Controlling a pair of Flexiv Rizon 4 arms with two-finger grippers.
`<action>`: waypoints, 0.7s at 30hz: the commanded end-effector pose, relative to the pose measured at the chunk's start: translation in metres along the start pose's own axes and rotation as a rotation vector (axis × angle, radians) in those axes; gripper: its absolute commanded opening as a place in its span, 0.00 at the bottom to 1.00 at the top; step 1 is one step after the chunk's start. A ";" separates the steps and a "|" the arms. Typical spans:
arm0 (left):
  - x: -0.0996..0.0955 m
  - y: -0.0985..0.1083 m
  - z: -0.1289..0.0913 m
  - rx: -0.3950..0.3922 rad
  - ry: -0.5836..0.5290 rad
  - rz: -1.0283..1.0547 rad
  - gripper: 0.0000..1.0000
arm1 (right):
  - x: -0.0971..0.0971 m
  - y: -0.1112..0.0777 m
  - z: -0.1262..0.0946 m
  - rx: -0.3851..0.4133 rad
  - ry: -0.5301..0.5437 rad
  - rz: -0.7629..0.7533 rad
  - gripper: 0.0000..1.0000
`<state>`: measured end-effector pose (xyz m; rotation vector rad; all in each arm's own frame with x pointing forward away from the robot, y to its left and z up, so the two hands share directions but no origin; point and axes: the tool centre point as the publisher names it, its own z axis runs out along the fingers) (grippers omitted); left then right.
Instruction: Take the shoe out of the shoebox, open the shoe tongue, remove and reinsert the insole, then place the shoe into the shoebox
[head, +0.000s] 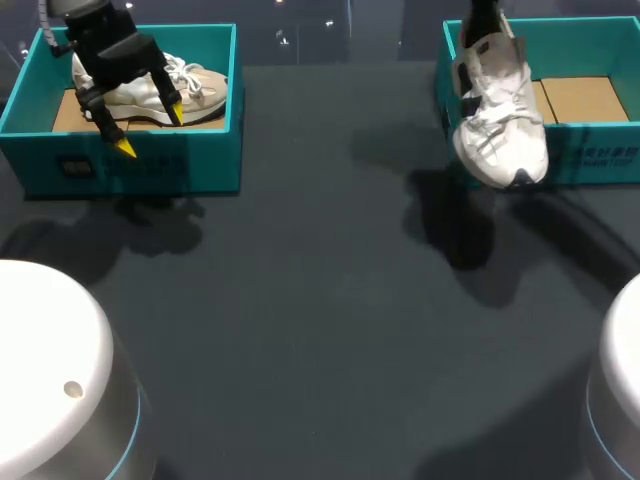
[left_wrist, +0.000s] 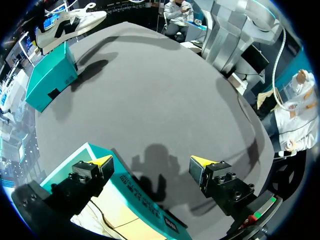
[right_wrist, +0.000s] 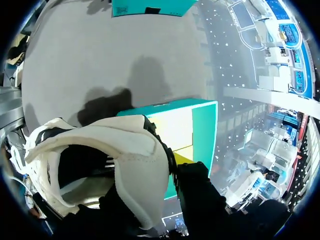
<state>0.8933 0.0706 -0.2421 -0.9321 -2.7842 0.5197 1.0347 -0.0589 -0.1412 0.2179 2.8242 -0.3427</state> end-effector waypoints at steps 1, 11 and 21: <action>0.000 0.000 -0.001 -0.002 0.001 0.000 1.00 | -0.029 -0.053 0.009 -0.034 -0.003 0.011 0.00; 0.000 0.000 -0.001 -0.002 0.001 0.000 1.00 | -0.069 -0.093 0.021 -0.054 -0.003 -0.007 0.00; 0.000 0.000 -0.001 -0.002 0.001 0.000 1.00 | -0.077 -0.103 0.029 -0.065 0.007 0.026 0.00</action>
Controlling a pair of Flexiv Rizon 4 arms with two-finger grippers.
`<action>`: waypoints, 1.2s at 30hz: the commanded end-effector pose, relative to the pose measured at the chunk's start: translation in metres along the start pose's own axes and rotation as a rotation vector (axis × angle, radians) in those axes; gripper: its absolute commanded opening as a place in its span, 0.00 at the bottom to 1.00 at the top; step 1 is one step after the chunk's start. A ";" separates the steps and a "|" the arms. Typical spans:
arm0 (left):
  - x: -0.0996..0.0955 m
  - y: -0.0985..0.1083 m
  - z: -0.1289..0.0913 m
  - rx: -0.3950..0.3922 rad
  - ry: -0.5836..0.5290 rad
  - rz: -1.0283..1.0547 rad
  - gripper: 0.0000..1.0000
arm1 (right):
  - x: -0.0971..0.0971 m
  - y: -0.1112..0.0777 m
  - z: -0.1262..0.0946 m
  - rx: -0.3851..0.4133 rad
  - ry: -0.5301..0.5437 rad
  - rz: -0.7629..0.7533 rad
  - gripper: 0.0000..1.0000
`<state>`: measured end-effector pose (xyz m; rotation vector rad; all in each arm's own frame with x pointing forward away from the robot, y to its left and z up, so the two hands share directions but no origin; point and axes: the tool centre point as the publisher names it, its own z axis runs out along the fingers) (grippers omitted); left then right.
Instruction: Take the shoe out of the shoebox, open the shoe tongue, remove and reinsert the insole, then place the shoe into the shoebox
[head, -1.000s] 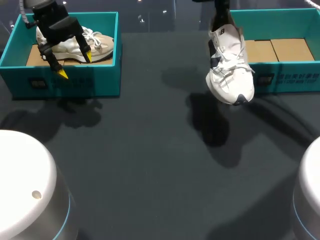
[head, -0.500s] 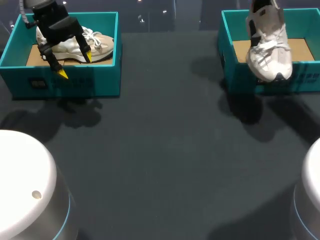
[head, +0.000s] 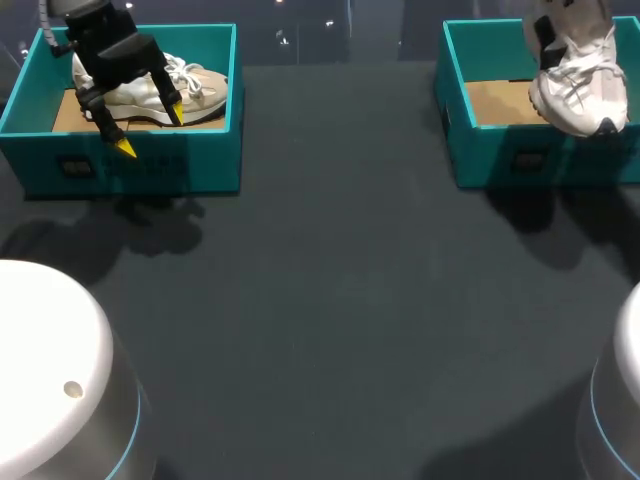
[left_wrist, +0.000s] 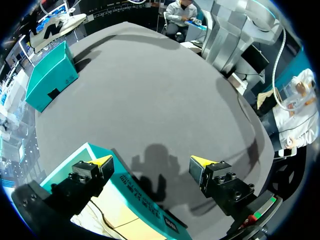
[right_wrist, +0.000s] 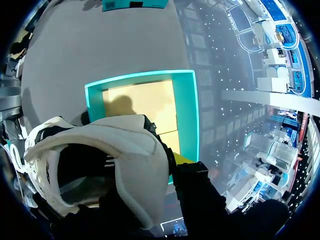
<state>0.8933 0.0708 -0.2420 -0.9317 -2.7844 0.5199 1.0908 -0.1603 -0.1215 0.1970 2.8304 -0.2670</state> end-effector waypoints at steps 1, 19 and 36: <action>0.000 0.000 0.000 -0.002 0.001 0.000 1.00 | -0.011 -0.021 0.010 0.004 -0.002 0.053 0.00; 0.000 0.000 0.000 -0.002 0.001 0.000 1.00 | -0.054 -0.119 0.048 0.080 0.022 0.368 0.00; 0.000 0.000 0.000 -0.002 0.001 0.000 1.00 | -0.026 -0.156 0.058 0.113 0.069 0.842 0.00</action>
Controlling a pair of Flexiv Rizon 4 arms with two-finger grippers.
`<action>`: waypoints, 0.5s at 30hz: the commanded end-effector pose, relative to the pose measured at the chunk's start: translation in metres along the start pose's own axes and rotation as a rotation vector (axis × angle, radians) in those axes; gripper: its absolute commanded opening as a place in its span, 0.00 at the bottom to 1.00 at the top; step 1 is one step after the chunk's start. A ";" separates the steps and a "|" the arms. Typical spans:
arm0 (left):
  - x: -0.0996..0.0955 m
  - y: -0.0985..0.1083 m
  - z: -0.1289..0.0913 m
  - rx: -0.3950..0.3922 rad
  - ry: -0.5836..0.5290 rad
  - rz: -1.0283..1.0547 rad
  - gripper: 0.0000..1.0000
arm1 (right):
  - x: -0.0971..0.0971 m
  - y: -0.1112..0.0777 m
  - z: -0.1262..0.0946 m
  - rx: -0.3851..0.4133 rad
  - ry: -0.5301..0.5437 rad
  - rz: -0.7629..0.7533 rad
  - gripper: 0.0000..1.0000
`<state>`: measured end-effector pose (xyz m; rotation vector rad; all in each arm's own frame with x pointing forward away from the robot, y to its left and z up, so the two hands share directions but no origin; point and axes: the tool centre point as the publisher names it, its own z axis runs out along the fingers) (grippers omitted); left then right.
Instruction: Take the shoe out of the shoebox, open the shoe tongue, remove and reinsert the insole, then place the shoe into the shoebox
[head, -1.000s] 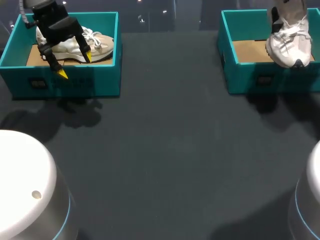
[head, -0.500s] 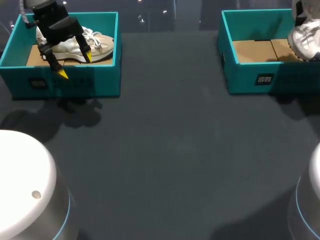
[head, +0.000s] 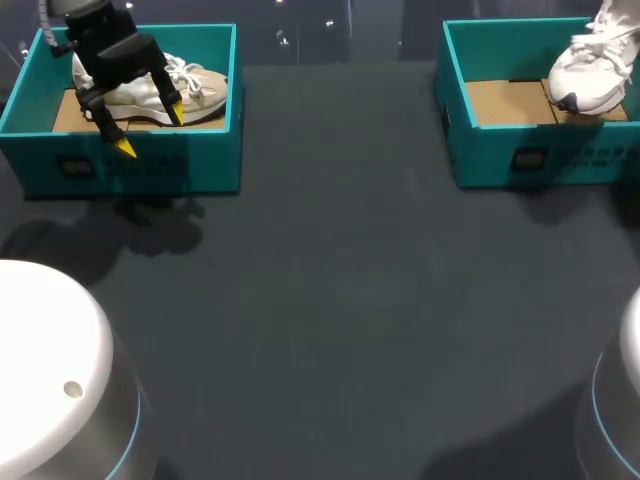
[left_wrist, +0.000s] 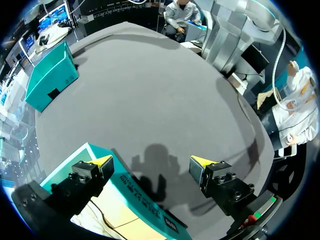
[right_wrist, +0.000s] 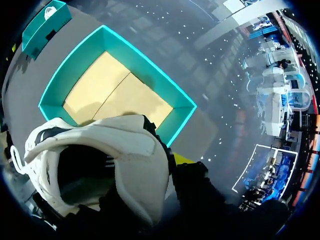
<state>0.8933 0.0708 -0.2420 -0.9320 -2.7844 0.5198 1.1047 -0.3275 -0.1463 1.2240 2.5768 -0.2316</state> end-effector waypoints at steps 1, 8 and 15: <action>0.000 0.000 0.000 -0.002 0.001 0.000 1.00 | -0.001 0.002 -0.003 0.016 0.014 0.113 0.00; 0.000 0.000 0.000 -0.002 0.001 0.000 1.00 | -0.005 -0.006 0.007 0.034 0.027 0.327 0.00; 0.000 0.000 0.000 -0.002 0.001 0.000 1.00 | 0.003 -0.019 0.015 -0.024 -0.005 0.544 0.00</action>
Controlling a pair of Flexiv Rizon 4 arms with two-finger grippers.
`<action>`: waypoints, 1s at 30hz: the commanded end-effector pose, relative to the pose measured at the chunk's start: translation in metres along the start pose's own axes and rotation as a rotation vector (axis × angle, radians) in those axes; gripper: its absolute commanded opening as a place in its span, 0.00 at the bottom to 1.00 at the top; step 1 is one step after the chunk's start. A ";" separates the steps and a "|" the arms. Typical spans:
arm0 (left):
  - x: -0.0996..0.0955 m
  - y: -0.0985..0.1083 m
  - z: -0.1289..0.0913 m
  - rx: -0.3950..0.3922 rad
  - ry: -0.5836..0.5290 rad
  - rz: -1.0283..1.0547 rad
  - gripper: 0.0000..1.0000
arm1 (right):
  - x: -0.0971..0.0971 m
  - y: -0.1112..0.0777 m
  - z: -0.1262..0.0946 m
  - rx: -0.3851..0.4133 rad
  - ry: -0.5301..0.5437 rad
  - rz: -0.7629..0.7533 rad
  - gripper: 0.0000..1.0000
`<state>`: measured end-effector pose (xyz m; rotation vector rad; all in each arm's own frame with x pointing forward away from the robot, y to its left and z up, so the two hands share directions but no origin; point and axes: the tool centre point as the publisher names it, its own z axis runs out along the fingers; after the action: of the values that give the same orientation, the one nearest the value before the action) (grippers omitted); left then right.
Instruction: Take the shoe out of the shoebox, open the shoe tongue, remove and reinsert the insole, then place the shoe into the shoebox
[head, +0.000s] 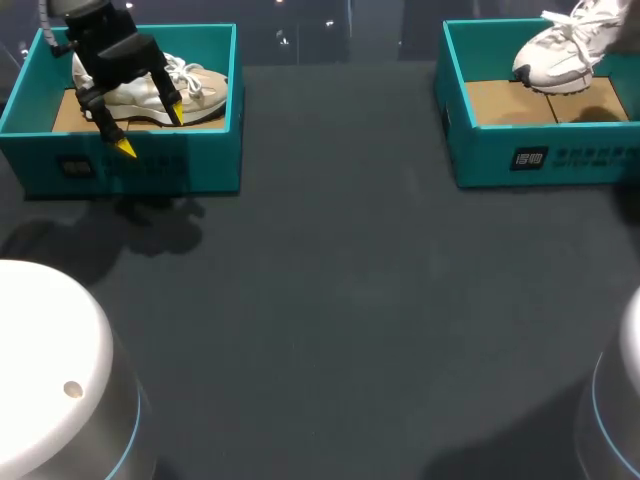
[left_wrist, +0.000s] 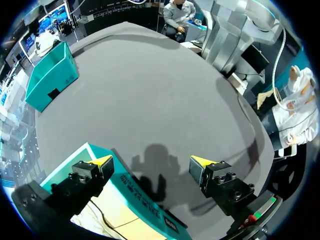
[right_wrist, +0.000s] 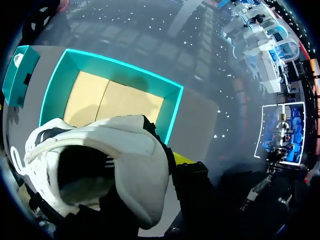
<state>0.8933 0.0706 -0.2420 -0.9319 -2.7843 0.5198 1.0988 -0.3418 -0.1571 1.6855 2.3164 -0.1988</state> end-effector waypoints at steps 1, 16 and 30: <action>0.000 0.000 -0.001 -0.002 0.001 0.000 1.00 | 0.006 -0.011 0.004 -0.091 -0.014 0.182 0.00; 0.000 0.000 -0.001 -0.002 0.001 0.000 1.00 | 0.007 -0.016 0.008 -0.100 -0.004 0.190 0.00; 0.000 0.000 -0.001 -0.002 0.001 0.000 1.00 | 0.025 -0.044 0.057 -0.043 0.014 0.407 0.00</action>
<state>0.8933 0.0707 -0.2420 -0.9321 -2.7843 0.5198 1.0659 -0.3537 -0.2217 2.0974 1.9379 -0.0538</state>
